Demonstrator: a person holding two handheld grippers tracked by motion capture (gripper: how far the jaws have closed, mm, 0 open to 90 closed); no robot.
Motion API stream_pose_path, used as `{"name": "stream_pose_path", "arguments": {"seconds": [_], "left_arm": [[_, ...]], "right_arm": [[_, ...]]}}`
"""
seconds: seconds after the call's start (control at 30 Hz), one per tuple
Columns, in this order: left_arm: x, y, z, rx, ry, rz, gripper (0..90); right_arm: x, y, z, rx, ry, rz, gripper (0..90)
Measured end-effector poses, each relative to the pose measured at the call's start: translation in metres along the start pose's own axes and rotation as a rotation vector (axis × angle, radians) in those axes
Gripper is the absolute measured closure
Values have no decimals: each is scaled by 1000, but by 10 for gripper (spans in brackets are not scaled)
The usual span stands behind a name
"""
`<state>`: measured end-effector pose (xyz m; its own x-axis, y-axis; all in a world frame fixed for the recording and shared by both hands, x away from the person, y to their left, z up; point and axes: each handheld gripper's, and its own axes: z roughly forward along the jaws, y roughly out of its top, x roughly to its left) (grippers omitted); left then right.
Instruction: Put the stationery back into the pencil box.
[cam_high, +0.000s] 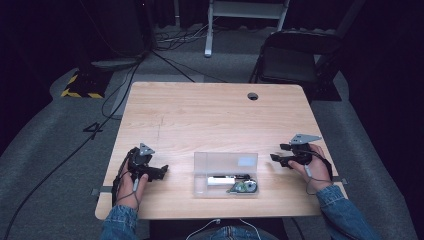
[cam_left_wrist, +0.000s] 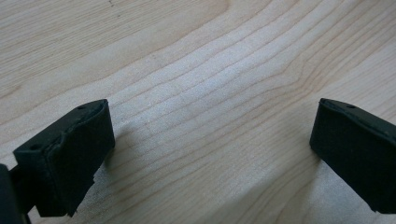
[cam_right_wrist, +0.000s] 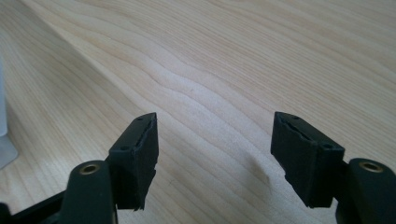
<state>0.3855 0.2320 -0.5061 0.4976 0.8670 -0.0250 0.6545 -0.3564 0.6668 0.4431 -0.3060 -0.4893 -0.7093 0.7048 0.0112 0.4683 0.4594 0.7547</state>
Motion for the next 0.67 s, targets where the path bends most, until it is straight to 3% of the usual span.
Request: {"name": "stream_pose_path", "arguments": {"seconds": [0.2,0.43,0.67], "left_arm": [[0,0,0,1,-1,3,2],[0,0,0,1,0,2,2],[-2,0,0,2,8,-5,2]], "right_arm": [[-2,-6,7,32,-2,9,308],[-1,-7,14,29,-18,-10,151],[-1,-7,15,33,-9,-9,139]]}}
